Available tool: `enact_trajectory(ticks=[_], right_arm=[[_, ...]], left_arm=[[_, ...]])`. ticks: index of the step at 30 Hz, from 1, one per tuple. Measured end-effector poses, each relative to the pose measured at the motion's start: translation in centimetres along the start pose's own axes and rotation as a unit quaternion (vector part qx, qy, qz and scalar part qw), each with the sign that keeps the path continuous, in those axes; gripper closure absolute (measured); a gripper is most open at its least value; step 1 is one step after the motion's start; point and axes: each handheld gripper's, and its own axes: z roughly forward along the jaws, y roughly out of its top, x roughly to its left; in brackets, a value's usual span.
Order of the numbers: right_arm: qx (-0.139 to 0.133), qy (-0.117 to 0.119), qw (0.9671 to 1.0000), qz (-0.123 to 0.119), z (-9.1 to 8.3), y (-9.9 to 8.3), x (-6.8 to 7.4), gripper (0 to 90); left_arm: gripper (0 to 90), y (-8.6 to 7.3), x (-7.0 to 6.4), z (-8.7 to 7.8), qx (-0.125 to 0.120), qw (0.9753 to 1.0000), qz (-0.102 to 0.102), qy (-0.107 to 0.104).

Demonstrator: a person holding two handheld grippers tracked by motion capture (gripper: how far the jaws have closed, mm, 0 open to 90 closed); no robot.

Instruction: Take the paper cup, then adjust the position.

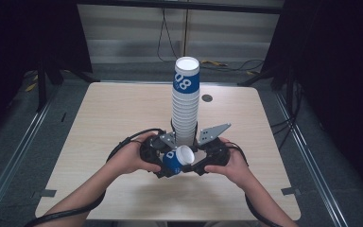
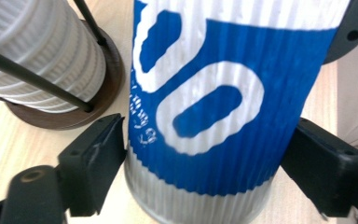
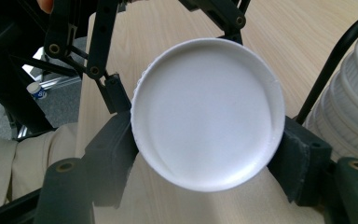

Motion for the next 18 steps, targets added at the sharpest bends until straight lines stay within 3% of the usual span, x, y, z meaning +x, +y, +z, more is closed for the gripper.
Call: enact_trajectory(ticks=[11,15,18], right_arm=[[0.013,-0.010,0.9999,-0.002,-0.3,-0.3,-0.1,28.7],[0.016,-0.013,0.9998,0.003,-0.5,-0.7,-0.4,28.7],[0.011,-0.022,0.9997,0.008,-1.2,-1.1,-0.6,28.6]], left_arm=[[16.5,-0.2,0.2,-1.0,-0.008,0.9999,-0.007,-0.003],[16.9,-0.4,0.2,-1.3,-0.017,0.9998,-0.010,-0.009],[16.7,-1.0,0.5,-1.5,-0.033,0.9992,-0.022,-0.001]])
